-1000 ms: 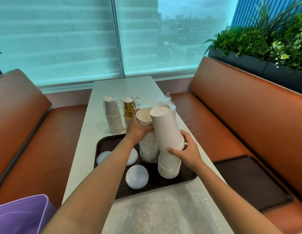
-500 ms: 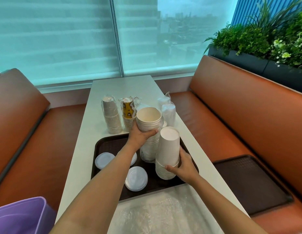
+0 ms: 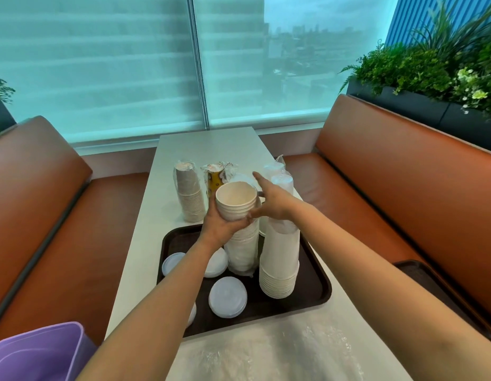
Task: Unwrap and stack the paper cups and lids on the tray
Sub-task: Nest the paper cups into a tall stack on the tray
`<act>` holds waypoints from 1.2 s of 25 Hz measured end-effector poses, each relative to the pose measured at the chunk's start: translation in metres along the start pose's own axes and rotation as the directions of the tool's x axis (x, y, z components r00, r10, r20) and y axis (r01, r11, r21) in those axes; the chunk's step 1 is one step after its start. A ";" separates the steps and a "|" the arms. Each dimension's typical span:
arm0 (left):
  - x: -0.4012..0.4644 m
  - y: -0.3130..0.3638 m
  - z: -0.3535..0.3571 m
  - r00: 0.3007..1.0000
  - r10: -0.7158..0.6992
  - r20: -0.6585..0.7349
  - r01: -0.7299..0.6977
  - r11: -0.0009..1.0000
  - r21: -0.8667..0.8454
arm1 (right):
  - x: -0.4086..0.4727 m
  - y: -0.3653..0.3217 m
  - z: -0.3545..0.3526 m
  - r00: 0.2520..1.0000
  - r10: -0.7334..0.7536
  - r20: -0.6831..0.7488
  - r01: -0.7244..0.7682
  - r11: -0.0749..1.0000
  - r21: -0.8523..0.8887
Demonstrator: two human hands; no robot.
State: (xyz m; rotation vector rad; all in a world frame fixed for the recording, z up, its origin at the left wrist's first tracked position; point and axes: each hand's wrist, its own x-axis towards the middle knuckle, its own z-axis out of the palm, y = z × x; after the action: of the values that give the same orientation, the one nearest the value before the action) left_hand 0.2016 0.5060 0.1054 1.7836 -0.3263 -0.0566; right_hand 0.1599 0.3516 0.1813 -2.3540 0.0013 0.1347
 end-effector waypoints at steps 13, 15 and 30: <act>-0.001 -0.014 0.011 0.997 -0.072 -0.036 0.070 0.996 -0.056 | 0.044 0.018 -0.012 0.967 0.052 0.250 -0.044 0.998 -0.037; 0.000 -0.016 0.012 0.996 -0.078 -0.042 0.075 0.995 -0.058 | 0.049 0.021 -0.012 0.961 0.040 0.272 -0.066 0.994 0.086; -0.006 -0.040 0.015 0.985 -0.175 0.010 0.175 0.984 0.025 | 0.064 0.040 -0.003 0.881 0.045 0.470 -0.120 0.984 0.131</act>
State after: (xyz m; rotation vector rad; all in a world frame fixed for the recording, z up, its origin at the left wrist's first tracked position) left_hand 0.2003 0.5009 0.0625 1.8331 -0.1791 -0.1893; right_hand 0.2220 0.3236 0.1494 -2.1103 -0.1180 0.7167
